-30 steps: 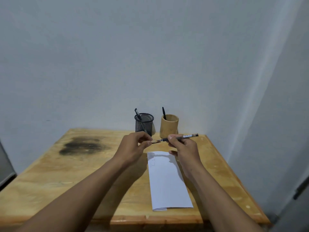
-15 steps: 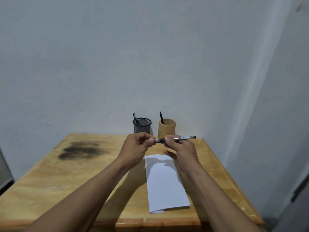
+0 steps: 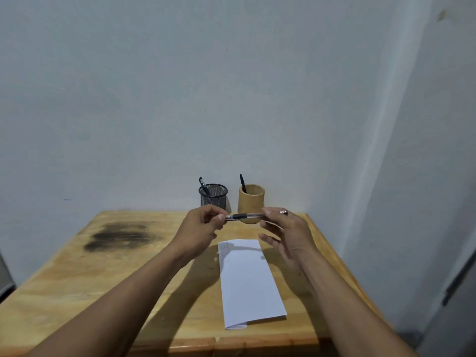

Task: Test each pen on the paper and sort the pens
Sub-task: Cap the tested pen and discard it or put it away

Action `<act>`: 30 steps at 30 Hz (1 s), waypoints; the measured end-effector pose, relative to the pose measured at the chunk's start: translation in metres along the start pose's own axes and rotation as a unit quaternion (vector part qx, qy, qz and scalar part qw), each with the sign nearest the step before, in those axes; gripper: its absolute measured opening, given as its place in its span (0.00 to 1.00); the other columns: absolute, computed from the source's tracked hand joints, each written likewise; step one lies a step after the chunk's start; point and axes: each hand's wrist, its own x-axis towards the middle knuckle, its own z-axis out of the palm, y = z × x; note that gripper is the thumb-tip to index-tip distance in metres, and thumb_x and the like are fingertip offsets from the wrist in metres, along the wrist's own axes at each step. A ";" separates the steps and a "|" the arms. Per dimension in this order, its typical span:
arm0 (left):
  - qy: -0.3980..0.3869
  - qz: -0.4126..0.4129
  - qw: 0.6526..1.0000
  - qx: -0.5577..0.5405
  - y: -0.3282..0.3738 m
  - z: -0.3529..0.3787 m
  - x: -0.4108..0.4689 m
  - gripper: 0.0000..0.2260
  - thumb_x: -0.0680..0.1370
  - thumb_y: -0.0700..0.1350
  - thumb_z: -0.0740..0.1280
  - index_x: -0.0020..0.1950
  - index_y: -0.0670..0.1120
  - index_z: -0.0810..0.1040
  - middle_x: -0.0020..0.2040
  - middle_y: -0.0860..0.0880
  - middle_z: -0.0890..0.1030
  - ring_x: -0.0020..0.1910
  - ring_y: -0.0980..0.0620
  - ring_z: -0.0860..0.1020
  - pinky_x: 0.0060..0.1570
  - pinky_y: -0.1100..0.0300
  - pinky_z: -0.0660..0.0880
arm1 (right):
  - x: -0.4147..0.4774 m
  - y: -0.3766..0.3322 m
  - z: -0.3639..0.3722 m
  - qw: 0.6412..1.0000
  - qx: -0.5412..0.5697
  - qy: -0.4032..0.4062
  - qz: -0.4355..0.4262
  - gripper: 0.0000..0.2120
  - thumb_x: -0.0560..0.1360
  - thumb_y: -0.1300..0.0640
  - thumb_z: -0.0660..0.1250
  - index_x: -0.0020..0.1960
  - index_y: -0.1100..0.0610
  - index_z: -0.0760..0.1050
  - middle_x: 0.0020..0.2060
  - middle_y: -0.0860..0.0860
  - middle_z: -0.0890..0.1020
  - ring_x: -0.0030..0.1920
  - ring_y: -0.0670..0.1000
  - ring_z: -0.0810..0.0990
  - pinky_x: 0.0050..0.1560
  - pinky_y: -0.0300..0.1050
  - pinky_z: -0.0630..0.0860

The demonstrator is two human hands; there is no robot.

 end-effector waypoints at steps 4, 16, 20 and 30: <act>-0.003 0.004 1.000 0.016 -0.003 -0.004 -0.001 0.05 0.81 0.41 0.66 0.49 0.46 0.82 0.41 0.50 0.81 0.41 0.54 0.76 0.43 0.55 0.73 | -0.004 -0.012 -0.016 0.980 -0.186 -0.041 -0.050 0.03 0.74 0.63 0.74 0.43 0.58 0.86 0.39 0.51 0.87 0.43 0.50 0.83 0.44 0.47 0.81; 0.012 0.075 0.995 0.065 0.020 0.023 0.008 0.04 0.79 0.44 0.69 0.48 0.50 0.83 0.42 0.54 0.84 0.44 0.57 0.80 0.48 0.57 0.75 | -0.001 -0.027 -0.014 0.827 -0.523 -0.043 -0.203 0.06 0.77 0.52 0.71 0.52 0.46 0.86 0.39 0.40 0.83 0.42 0.39 0.78 0.41 0.37 0.72; 0.017 0.094 0.992 0.084 0.033 0.041 0.010 0.06 0.79 0.48 0.68 0.54 0.51 0.82 0.46 0.55 0.84 0.47 0.59 0.80 0.47 0.60 0.75 | -0.002 -0.033 -0.028 0.823 -0.530 -0.018 -0.202 0.06 0.78 0.53 0.70 0.51 0.46 0.85 0.42 0.42 0.85 0.48 0.44 0.80 0.50 0.44 0.77; -0.101 0.153 0.940 0.286 0.027 0.159 0.011 0.22 0.83 0.55 0.58 0.72 0.44 0.72 0.69 0.45 0.77 0.68 0.47 0.74 0.66 0.53 0.70 | -0.027 -0.049 -0.142 0.770 -0.606 0.135 -0.146 0.09 0.79 0.55 0.67 0.56 0.51 0.84 0.50 0.47 0.85 0.51 0.50 0.81 0.46 0.45 0.74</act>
